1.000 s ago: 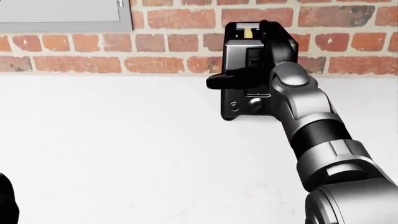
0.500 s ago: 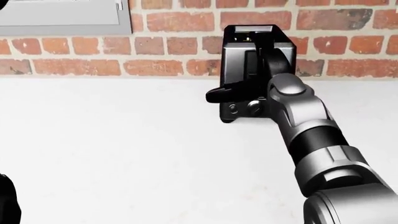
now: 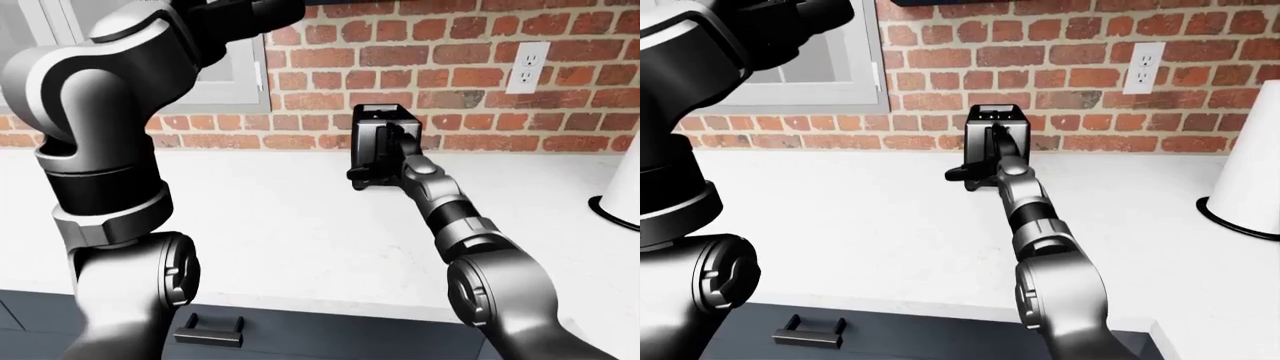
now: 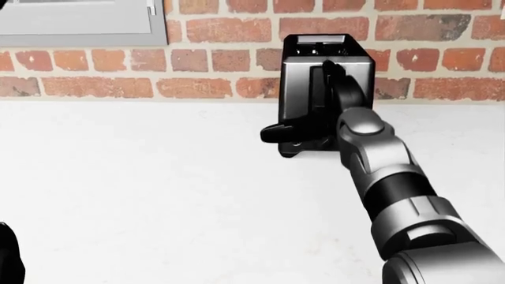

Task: Push down the lever of the toaster to turn it on.

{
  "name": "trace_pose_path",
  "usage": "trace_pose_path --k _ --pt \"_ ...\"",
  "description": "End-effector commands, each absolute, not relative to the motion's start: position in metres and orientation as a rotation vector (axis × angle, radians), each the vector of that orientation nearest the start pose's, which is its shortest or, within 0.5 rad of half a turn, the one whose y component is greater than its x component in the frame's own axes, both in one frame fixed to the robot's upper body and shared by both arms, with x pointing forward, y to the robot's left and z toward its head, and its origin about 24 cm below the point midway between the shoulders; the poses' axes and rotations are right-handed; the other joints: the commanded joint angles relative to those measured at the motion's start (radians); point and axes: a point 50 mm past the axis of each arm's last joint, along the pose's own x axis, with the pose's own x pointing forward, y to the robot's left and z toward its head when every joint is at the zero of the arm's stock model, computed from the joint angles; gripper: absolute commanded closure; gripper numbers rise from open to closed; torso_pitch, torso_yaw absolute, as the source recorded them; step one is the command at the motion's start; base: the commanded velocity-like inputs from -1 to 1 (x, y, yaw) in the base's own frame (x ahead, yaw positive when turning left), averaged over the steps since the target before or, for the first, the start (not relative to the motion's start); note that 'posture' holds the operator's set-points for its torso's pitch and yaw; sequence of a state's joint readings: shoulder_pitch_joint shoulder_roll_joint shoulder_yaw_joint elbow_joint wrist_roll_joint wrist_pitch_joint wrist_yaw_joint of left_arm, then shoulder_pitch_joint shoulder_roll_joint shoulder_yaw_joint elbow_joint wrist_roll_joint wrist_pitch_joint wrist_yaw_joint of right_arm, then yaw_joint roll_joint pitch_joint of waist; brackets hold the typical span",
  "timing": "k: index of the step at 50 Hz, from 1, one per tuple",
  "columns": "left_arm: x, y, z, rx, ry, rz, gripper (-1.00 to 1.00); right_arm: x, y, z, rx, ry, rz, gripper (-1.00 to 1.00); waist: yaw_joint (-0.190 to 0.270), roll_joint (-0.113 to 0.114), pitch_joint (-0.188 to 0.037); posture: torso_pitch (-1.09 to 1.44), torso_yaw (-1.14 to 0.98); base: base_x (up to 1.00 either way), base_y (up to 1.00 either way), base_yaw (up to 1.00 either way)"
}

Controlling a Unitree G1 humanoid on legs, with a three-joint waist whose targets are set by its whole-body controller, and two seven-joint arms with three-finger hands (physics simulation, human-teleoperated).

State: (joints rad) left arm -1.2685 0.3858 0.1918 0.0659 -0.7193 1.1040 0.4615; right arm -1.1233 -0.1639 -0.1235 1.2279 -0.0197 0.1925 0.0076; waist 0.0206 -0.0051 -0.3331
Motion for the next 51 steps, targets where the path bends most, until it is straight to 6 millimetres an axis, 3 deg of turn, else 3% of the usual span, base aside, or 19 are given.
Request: trace_pose_path --k 1,27,51 --pt "0.334 0.147 0.367 -0.18 -0.138 -0.055 -1.0 0.413 -0.14 0.11 -0.132 0.387 0.052 -1.0 0.001 0.004 0.003 -0.48 0.0 0.0 0.0 0.0" --pt "0.334 0.15 0.366 -0.18 -0.14 -0.053 -1.0 0.405 -0.14 0.09 -0.112 0.44 0.06 -1.0 -0.002 0.004 0.002 -0.48 0.0 0.0 0.0 0.0" --pt "0.332 0.149 0.364 -0.183 -0.138 -0.054 -1.0 0.403 -0.139 0.085 -0.103 0.453 0.062 -1.0 -0.006 0.006 0.008 -0.48 0.0 0.0 0.0 0.0"
